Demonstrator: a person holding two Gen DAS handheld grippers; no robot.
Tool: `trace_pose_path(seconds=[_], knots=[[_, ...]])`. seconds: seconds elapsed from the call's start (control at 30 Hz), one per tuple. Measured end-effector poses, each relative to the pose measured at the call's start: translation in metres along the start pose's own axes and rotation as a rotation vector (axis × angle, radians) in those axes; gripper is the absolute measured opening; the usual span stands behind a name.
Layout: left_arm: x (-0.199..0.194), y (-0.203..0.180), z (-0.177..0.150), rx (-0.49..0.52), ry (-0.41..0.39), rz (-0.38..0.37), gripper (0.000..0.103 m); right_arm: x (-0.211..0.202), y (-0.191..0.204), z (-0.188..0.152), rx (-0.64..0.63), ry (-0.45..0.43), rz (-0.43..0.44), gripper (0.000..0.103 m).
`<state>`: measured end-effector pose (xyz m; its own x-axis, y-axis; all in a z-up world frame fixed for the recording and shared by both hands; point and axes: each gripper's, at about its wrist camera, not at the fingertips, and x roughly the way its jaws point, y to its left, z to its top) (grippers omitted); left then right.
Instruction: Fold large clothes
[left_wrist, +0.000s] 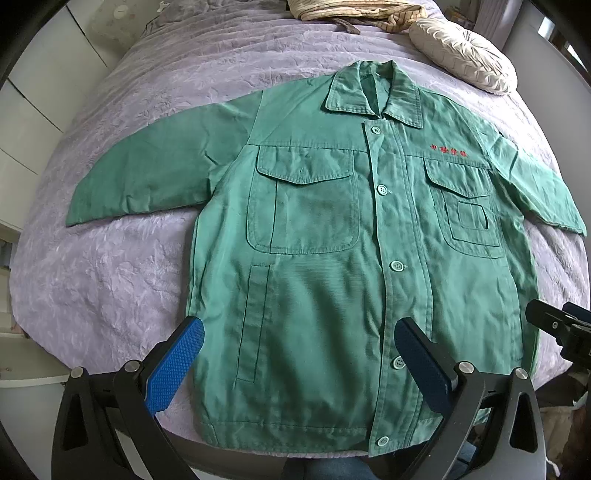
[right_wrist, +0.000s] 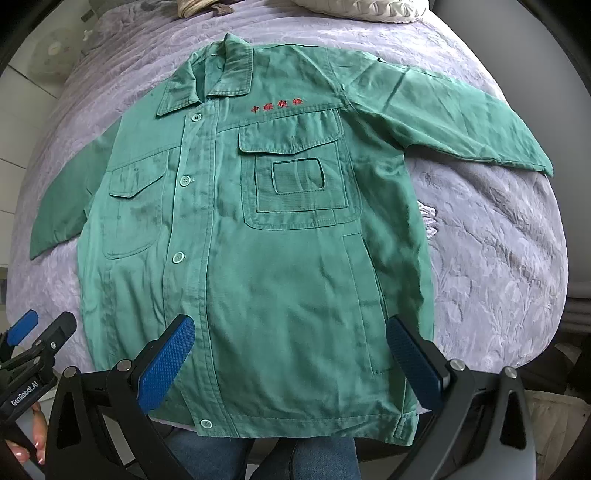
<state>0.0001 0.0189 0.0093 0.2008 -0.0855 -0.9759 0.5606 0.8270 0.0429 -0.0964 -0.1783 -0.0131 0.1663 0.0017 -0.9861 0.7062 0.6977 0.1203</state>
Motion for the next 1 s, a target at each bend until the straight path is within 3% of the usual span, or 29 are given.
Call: trace_pose_path(seconds=[1.0], knots=[[-0.0011, -0.0002, -0.0006, -0.001, 0.000, 0.001, 0.103, -0.0025, 0.0038, -0.0021, -0.005, -0.001, -0.007, 0.103]])
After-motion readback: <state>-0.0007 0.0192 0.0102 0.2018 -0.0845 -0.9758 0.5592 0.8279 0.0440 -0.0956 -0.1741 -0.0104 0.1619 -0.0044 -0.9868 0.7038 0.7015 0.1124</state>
